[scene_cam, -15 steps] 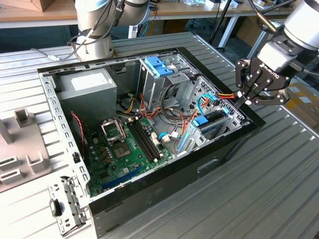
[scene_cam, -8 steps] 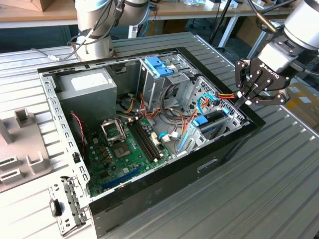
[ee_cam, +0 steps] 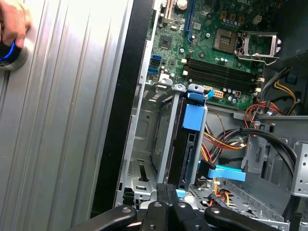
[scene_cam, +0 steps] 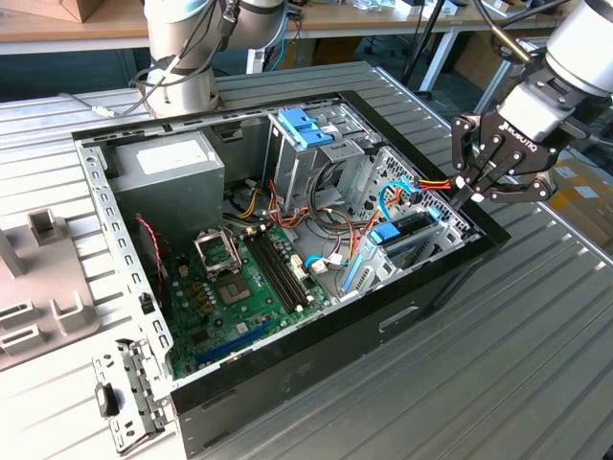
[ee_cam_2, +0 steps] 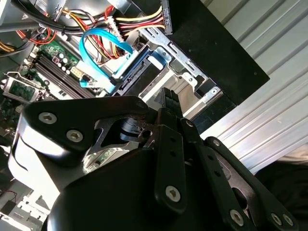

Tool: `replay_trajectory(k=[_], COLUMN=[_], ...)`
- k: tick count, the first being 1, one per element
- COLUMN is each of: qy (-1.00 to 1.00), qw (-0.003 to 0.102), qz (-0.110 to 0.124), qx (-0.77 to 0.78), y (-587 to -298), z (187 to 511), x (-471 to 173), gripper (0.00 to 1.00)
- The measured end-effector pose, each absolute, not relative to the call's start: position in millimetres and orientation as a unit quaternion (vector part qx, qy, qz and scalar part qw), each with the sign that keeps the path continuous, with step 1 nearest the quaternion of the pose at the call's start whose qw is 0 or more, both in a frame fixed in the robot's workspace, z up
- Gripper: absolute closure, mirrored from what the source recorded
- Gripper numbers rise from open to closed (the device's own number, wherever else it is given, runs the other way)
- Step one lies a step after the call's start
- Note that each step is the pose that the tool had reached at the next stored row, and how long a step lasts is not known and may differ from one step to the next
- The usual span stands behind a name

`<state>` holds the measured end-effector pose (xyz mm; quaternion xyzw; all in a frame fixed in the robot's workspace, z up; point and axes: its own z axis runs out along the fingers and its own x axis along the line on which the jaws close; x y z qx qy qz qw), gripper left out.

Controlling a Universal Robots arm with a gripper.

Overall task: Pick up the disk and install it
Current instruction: 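Insert the first disk wire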

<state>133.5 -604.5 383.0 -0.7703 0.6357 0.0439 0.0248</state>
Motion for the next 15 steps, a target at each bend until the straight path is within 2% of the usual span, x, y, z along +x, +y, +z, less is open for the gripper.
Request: replay_trajectory(k=[15], qy=[0.611], qw=[0.023], qz=[0.045], qx=[-0.790], y=[-604.5], z=[383.0], x=[133.5], gripper=[0.89])
